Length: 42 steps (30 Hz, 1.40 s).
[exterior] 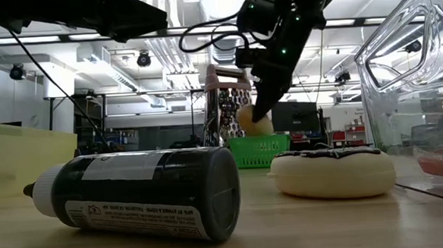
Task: Pick & Place Food Item
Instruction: Put the green donut into the green bin
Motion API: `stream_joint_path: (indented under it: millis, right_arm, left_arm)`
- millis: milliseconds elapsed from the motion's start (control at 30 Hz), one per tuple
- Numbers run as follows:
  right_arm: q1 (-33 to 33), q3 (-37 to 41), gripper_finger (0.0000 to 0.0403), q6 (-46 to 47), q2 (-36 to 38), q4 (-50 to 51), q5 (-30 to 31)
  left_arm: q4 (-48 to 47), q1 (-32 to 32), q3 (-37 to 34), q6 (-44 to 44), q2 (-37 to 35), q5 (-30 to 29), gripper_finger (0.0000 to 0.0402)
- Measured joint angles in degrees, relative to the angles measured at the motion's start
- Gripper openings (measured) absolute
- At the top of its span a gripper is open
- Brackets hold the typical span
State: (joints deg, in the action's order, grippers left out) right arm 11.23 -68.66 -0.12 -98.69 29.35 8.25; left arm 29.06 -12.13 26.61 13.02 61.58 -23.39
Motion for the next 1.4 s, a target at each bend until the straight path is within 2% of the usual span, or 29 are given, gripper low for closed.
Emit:
stream_joint_path:
  millis: [500, 700, 933, 1167, 1400]
  right_arm:
    - [1.66, -5.29, 0.0012, -0.06, -7.77, 3.76, -2.45]
    - [1.81, -6.44, 0.0032, 1.48, -7.92, 3.3, -2.3]
    - [2.01, -6.71, 0.0081, 3.18, -7.81, 3.5, -2.25]
    - [2.07, -6.72, 0.0162, 3.43, -7.79, 4.77, 0.84]
    - [2.07, -6.72, 0.0234, 3.21, -7.77, 4.83, 0.93]
  left_arm:
    - [-0.17, -0.01, -0.33, -0.02, -0.02, -0.03, 0.0241]
    - [-0.2, -0.01, -0.48, -0.07, -0.02, -0.07, 0.0241]
    - [-0.2, -0.01, -0.59, -0.2, -0.02, -0.07, 0.0241]
    - [-0.2, -0.01, -0.61, -0.2, -0.02, -0.07, 0.0241]
    - [-0.42, -0.01, -0.61, -0.19, -0.02, -0.07, 0.0241]
